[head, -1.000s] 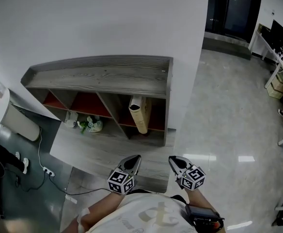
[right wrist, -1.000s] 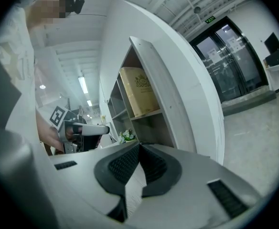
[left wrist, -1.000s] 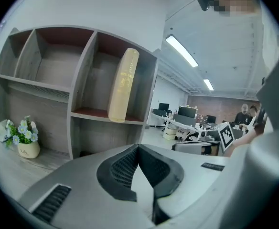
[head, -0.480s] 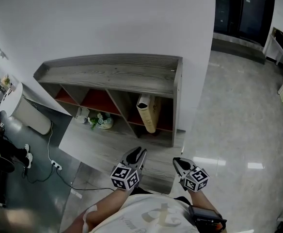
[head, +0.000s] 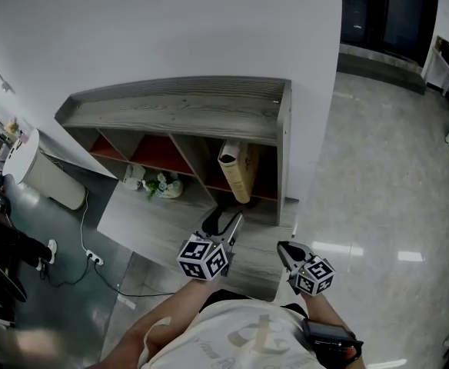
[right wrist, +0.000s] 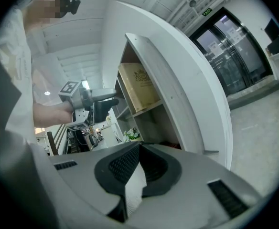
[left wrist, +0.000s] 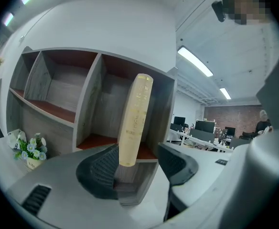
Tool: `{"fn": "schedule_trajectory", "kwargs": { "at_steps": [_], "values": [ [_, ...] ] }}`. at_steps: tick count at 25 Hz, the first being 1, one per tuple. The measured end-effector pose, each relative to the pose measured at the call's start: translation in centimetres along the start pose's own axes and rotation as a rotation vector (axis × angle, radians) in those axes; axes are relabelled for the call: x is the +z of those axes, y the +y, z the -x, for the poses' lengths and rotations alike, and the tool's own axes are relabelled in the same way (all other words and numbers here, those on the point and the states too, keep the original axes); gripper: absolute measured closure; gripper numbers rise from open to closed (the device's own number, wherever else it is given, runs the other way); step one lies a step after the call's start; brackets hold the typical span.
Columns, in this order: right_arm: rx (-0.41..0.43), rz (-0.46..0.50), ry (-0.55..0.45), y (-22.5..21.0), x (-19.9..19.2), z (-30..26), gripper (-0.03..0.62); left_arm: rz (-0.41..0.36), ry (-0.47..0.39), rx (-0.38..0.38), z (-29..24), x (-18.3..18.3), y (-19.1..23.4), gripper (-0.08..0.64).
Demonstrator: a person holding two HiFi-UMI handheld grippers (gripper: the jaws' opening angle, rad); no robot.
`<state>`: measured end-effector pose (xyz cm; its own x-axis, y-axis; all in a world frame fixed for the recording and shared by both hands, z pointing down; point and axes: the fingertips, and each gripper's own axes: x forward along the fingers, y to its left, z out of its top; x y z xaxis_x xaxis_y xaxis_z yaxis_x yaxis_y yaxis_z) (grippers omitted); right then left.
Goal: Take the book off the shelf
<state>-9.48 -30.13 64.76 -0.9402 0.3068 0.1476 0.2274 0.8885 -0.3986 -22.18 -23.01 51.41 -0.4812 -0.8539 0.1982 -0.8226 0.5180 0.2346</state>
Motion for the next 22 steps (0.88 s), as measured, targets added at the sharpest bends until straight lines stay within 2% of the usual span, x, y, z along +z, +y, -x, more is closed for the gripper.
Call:
{"fn": "schedule_trajectory", "kwargs": {
  "at_steps": [9,10,11,22],
  "values": [
    [-0.017,-0.017,0.002,-0.9,-0.2,0.7,0.588,-0.034,-0.042,0.041,-2.7,2.3,0.6,0.296],
    [-0.019,-0.018,0.000,-1.0,-0.1,0.8,0.588,-0.032,-0.044,0.043,-3.1,2.6,0.7,0.249],
    [-0.021,-0.020,-0.001,-1.1,-0.1,0.9,0.588,-0.031,-0.046,0.045,-3.5,2.9,0.7,0.236],
    [-0.043,-0.051,-0.010,-3.0,-0.1,1.3,0.588,-0.068,-0.035,0.076,-7.6,4.5,0.6,0.236]
  ]
}}
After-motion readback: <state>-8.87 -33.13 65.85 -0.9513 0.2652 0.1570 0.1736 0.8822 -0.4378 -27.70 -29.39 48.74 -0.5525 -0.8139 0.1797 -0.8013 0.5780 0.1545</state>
